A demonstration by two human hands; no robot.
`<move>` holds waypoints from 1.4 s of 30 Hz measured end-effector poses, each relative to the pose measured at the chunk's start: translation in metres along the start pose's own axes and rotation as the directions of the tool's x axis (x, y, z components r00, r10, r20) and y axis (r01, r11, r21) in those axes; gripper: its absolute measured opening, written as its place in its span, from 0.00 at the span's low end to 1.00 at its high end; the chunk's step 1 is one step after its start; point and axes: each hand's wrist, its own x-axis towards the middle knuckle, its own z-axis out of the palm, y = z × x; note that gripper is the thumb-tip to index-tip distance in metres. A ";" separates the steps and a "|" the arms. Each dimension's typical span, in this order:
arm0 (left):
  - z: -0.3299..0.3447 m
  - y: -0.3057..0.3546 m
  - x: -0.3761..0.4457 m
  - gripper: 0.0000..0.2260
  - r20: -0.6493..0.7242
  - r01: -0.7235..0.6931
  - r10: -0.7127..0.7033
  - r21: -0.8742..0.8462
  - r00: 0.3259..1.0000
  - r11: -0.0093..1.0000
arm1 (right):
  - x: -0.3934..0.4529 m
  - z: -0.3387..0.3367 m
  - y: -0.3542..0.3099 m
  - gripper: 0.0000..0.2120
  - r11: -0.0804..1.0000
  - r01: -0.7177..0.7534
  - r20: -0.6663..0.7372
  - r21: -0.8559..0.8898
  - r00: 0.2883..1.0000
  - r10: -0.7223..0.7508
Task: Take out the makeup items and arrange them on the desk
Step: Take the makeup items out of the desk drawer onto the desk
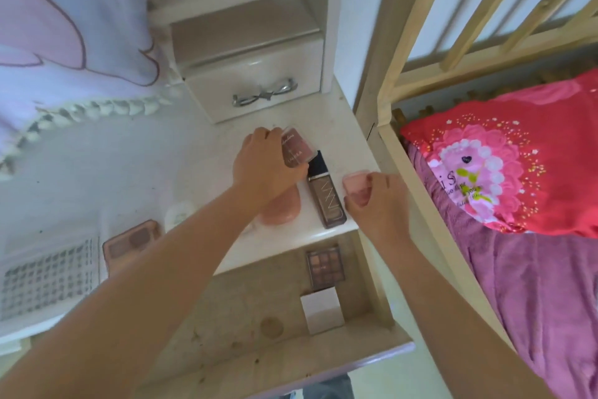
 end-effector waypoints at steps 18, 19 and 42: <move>0.045 0.039 0.112 0.24 0.241 -0.055 0.020 0.142 0.970 0.988 | 0.018 0.008 0.024 0.13 0.980 0.198 -0.141 0.014 0.971 -0.194; 0.046 0.038 0.112 0.25 0.238 -0.058 0.028 0.121 0.971 0.991 | 0.017 0.008 0.024 0.14 0.980 0.196 -0.123 0.028 0.974 -0.191; 0.184 -0.044 -0.161 0.26 0.487 0.252 -0.146 -0.159 0.861 0.954 | -0.063 0.093 0.054 0.26 0.866 0.441 0.618 -0.235 0.756 -0.217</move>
